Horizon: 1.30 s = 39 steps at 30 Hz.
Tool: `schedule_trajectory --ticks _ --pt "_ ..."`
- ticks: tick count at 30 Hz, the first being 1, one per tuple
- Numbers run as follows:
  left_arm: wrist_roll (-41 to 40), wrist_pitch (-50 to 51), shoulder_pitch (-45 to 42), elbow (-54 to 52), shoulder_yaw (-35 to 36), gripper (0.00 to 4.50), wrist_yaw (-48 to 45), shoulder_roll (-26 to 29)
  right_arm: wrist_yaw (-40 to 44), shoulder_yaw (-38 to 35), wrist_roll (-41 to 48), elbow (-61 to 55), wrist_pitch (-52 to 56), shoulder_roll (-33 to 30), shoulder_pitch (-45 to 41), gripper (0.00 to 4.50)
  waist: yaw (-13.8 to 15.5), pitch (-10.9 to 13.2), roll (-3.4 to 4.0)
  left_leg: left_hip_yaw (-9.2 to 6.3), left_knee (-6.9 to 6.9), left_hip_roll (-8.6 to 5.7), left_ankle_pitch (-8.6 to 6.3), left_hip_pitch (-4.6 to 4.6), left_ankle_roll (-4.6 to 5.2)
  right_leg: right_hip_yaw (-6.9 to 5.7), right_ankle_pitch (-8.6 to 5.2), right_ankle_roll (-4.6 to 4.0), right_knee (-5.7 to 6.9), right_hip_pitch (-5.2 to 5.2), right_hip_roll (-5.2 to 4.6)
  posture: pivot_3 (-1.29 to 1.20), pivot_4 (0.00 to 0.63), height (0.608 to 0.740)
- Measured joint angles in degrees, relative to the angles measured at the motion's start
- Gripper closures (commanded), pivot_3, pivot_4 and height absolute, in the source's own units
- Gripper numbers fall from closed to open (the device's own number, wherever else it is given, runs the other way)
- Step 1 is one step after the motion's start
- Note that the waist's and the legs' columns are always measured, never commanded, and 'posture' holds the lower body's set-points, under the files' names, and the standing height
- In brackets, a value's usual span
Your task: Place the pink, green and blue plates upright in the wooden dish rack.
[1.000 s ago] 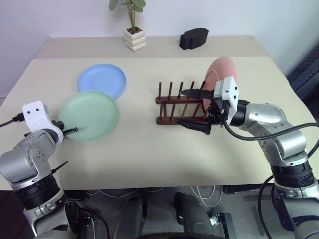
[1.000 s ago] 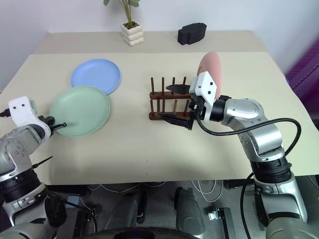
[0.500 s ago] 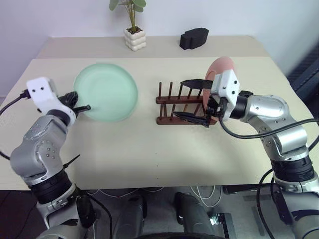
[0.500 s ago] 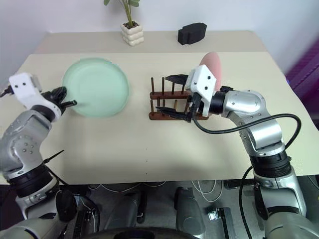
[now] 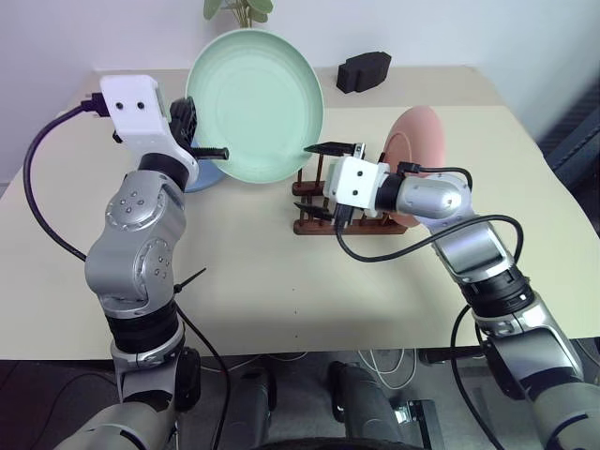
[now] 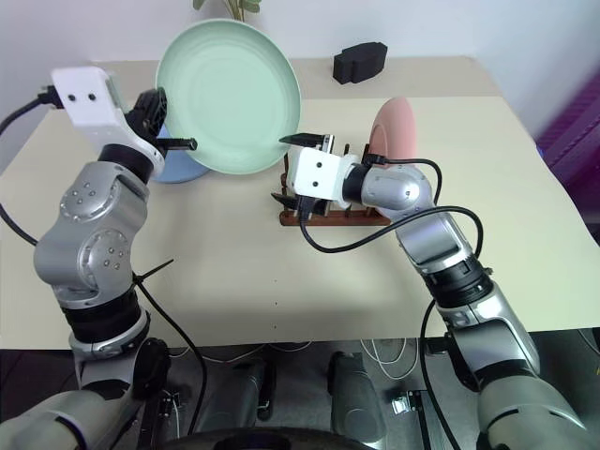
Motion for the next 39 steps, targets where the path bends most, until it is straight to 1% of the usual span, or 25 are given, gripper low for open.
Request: schedule_trajectory --ticks 6,15,18,20,23,24,25,35,36,38,39 --pt "-0.03 0.31 -0.93 -0.66 -0.49 4.46 1.06 -0.64 -4.63 1.45 -7.55 3.53 -7.29 2.32 -2.03 0.00 -0.01 0.00 0.00 0.00 0.01 -0.01 0.01 0.00 -0.01 0.00 0.02 0.04 0.00 0.00 0.00 0.00 0.150 0.735" --pt "-0.71 2.85 -1.99 -1.70 -1.70 4.46 1.32 -2.08 -7.34 3.23 -13.74 5.47 -13.04 4.26 -2.08 0.00 -0.07 0.00 0.00 -0.01 0.01 -0.01 0.01 0.00 -0.01 0.00 0.06 0.09 0.01 0.01 0.01 0.00 0.150 0.735" --pt "-1.26 3.35 -2.00 -2.05 -1.67 4.50 1.31 -2.56 -7.89 3.30 -15.24 7.04 -13.96 4.33 -2.08 0.89 -0.07 0.00 0.00 -0.01 0.00 -0.01 0.02 0.00 -0.02 0.01 0.06 0.09 0.01 0.01 0.01 0.00 0.150 0.735" --pt "-1.46 3.86 -2.00 -2.24 -1.69 4.50 1.21 -2.77 -8.19 3.32 -16.29 7.97 -14.56 4.58 -2.08 1.80 -0.08 0.00 0.00 -0.01 0.00 -0.01 0.02 0.01 -0.02 0.00 0.06 0.09 0.01 0.01 0.01 0.00 0.150 0.735" --pt "-1.59 4.34 -2.01 -2.50 -1.74 4.50 0.90 -2.78 -9.10 3.35 -17.39 9.32 -15.17 5.02 -2.08 3.39 -0.10 0.00 0.00 -0.01 0.00 -0.01 0.02 0.01 -0.02 0.00 0.06 0.09 0.02 0.01 0.01 0.00 0.150 0.735" --pt "-1.72 4.37 -2.01 -2.60 -1.73 4.50 0.82 -2.80 -9.42 3.35 -17.81 9.77 -15.27 5.07 -2.08 3.85 -0.10 0.00 0.00 -0.01 0.00 -0.01 0.02 0.01 -0.02 0.01 0.06 0.09 0.02 0.01 0.01 0.00 0.150 0.735" --pt "-1.89 4.39 -2.04 -2.70 -1.73 4.50 0.79 -2.83 -9.64 3.36 -18.36 10.11 -15.44 5.15 -2.08 4.44 -0.10 0.00 0.00 -0.01 0.00 -0.01 0.02 0.01 -0.03 0.00 0.06 0.09 0.02 0.01 0.01 0.00 0.150 0.735" --pt "-2.36 4.41 -2.21 -3.14 -1.58 4.50 0.73 -2.90 -12.15 3.83 -21.12 11.29 -18.68 5.46 -2.08 4.48 -0.08 0.00 0.00 -0.02 0.00 -0.01 0.04 0.01 -0.05 0.01 0.06 0.09 0.02 0.01 0.02 0.00 0.150 0.735" --pt "-2.70 4.22 -2.19 -3.17 -1.53 3.89 0.46 -3.02 -12.64 3.83 -21.54 11.59 -19.13 5.37 -2.08 4.50 -0.08 0.00 0.00 -0.02 0.00 -0.01 0.04 0.01 -0.06 0.01 0.06 0.09 0.02 0.01 0.01 0.00 0.150 0.735" --pt "-4.05 3.56 -1.98 -3.61 -1.51 3.12 -0.93 -3.36 -14.14 3.67 -22.36 12.50 -19.47 5.17 -2.41 4.50 -0.07 0.00 0.00 -0.02 0.00 -0.01 0.04 0.00 -0.06 0.01 0.06 0.09 0.01 0.01 0.01 0.00 0.150 0.735" --pt "-4.76 2.61 -1.84 -3.93 -1.53 2.54 -1.60 -3.75 -14.78 3.59 -23.00 13.16 -19.64 4.84 -2.65 4.50 -0.05 0.00 0.00 -0.02 0.00 -0.02 0.04 0.00 -0.06 0.01 0.06 0.09 0.01 0.01 0.01 0.00 0.150 0.735"
